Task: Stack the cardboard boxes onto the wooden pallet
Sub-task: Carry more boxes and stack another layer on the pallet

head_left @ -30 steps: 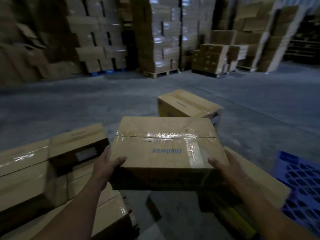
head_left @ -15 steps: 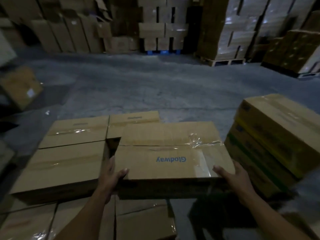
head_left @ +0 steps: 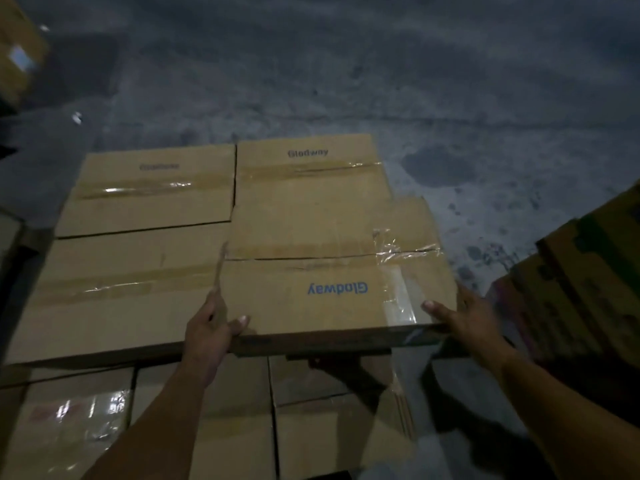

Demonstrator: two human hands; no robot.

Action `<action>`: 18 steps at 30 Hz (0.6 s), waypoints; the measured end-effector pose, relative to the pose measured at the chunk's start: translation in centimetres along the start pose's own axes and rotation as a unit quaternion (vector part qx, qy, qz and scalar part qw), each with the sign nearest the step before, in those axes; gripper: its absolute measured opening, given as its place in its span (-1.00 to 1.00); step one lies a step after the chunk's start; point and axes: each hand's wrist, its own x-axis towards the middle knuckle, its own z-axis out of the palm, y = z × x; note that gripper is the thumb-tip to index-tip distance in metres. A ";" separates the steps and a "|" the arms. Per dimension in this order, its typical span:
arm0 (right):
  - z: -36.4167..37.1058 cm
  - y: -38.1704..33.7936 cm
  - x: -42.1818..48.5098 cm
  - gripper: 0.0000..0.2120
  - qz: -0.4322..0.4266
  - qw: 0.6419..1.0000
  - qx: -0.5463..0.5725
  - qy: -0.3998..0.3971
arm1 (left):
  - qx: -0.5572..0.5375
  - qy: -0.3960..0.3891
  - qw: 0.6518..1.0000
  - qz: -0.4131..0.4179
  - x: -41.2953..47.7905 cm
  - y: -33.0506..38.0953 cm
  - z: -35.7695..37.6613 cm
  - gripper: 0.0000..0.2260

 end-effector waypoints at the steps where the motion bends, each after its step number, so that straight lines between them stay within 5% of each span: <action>1: 0.6 0.2 0.9 -0.43 0.003 1.000 -0.004 0.001 | 0.005 0.005 1.000 0.000 0.9 -0.5 0.4 -0.31; 18: 6.3 3.8 9.7 -0.44 0.035 0.999 -0.001 0.004 | 0.084 0.068 0.994 0.001 7.8 -7.2 2.7 -0.26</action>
